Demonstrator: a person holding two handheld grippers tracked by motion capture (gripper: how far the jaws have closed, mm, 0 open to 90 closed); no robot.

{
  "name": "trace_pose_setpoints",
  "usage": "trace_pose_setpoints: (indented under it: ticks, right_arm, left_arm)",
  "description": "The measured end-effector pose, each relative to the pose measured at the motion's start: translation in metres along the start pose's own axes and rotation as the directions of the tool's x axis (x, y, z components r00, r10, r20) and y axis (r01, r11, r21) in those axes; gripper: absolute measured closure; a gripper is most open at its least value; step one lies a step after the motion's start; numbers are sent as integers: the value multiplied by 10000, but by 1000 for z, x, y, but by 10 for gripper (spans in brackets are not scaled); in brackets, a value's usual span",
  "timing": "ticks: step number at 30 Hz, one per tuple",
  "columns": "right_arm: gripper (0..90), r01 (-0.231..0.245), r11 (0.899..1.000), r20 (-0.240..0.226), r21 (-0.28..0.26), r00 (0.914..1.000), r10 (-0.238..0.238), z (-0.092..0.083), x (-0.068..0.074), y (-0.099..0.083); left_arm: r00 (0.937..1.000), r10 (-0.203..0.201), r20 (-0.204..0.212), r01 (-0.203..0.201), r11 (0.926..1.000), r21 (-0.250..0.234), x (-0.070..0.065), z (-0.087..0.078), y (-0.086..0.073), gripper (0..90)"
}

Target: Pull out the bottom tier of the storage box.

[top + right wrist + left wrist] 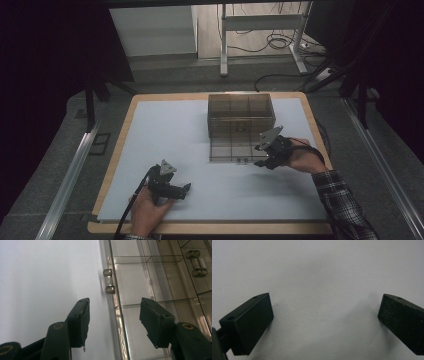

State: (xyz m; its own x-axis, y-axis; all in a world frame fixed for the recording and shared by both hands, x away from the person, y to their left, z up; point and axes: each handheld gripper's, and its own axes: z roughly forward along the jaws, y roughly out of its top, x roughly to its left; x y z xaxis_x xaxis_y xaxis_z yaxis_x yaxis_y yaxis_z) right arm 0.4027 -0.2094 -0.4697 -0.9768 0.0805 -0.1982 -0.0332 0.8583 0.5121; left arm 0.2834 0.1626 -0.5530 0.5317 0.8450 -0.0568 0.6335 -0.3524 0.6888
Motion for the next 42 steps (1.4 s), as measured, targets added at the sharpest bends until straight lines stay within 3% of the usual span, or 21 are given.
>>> trace_pose_setpoints:
  ticks: [17,26,42]
  right_arm:
    - [292,-1014,9931,606,-595,9926,1050,-7,19,-8]
    - [223,-1715,9801,937,-998,9790,1809,-5,34,-14]
    - [159,-2379,9622,1425,-1328,9561,2561,-8,52,-27]
  left_arm:
    - [10000,1,-4,-1,10000,-2,0,0,0,0]
    - [10000,30,-11,-30,10000,1,0,0,0,0]
    - [10000,-1,-15,1,10000,-2,0,0,0,0]
